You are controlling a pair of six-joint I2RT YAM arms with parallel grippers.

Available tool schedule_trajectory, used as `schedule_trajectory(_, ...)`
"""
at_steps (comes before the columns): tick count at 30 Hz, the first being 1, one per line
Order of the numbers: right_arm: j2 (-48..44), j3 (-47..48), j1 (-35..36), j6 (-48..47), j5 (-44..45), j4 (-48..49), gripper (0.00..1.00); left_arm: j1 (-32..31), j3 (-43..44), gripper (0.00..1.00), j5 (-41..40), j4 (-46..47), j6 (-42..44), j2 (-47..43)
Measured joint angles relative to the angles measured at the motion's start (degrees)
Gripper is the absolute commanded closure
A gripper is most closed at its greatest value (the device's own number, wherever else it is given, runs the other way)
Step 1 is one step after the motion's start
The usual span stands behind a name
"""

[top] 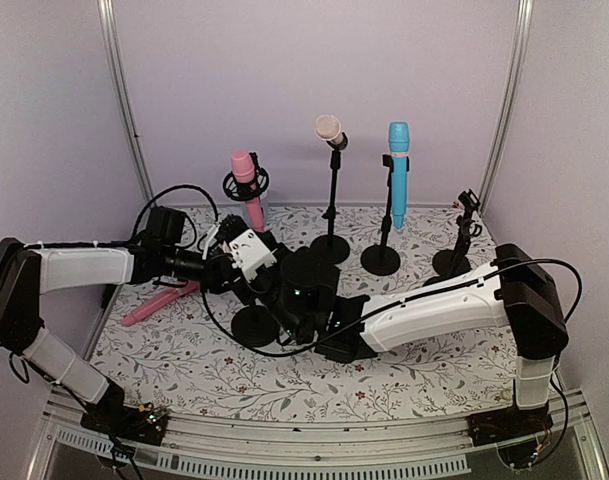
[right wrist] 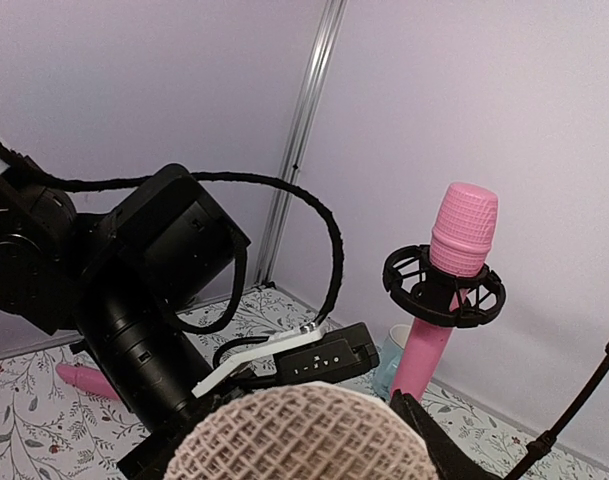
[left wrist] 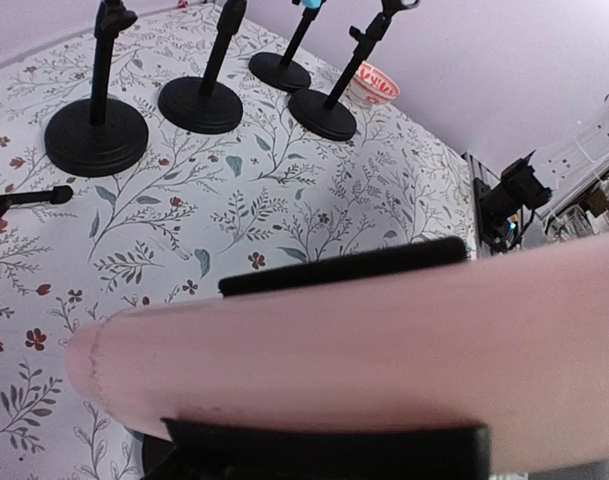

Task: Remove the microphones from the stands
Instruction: Remove the microphone from the microphone stand.

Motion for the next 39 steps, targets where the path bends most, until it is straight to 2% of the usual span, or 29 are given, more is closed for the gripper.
schedule_trajectory(3, 0.0, -0.1, 0.0, -0.2, 0.0, 0.3, 0.88, -0.4, 0.1, 0.5, -0.3, 0.1, 0.1, 0.6)
schedule_trajectory(7, 0.0, -0.2, 0.0, -0.2, 0.0, 0.3, 0.91, -1.3, 0.1, 0.8, -0.8, 0.2, 0.3, 1.1)
schedule_trajectory(8, 0.0, -0.2, 0.0, -0.3, 0.0, 0.3, 0.92, -1.6, 0.2, 0.84, -1.0, 0.2, 0.9, 1.2)
schedule_trajectory(15, -0.1, -1.5, -0.4, -0.2, 1.1, 2.5, 0.96, -2.0, 2.5, 0.99, -2.6, 1.0, 2.7, 3.0)
schedule_trajectory(27, -6.8, -10.5, -0.1, -0.1, 1.3, 3.1, 1.0, -4.3, 4.9, 1.0, -5.5, 0.9, 4.6, 4.8)
schedule_trajectory(39, -12.9, -16.2, 3.0, -8.0, 5.2, 3.1, 1.0, -6.9, 6.6, 1.0, -4.9, 2.7, 8.5, 5.1)
